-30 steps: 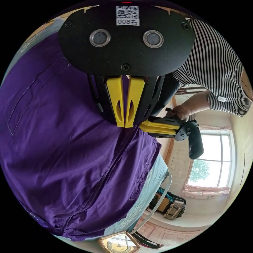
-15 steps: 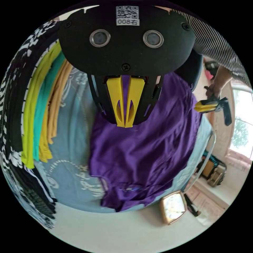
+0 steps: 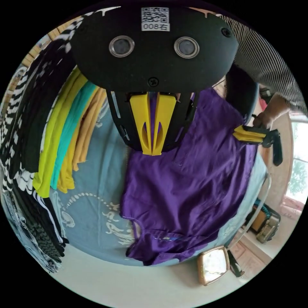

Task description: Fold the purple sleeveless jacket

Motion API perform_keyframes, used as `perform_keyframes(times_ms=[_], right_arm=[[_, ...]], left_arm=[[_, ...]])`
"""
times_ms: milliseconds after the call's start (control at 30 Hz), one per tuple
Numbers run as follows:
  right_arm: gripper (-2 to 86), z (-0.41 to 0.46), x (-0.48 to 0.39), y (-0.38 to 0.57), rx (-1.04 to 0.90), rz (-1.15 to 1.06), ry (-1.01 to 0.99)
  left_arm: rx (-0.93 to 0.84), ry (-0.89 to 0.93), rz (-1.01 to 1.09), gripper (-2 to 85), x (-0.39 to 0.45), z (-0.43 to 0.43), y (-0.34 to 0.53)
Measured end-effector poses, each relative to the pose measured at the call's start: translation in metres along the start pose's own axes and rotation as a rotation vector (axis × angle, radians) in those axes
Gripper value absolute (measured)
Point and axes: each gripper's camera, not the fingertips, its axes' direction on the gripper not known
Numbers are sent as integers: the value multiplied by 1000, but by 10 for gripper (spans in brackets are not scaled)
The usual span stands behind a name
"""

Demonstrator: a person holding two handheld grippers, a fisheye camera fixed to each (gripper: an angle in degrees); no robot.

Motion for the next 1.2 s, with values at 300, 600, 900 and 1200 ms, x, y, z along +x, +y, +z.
perform_keyframes(times_ms=[300, 600, 900, 1200], right_arm=[[1, 12, -82, 98, -127, -150, 76], [13, -12, -101, 70, -48, -140, 14], [87, 37, -245, 14, -81, -474, -274], [17, 64, -226, 34, -95, -472, -269]], left_arm=[[18, 37, -67, 33, -5, -3, 20], [124, -91, -145, 49, -11, -32, 28], [76, -285, -85, 61, -4, -25, -2], [9, -372, -25, 20, -1, -6, -27]])
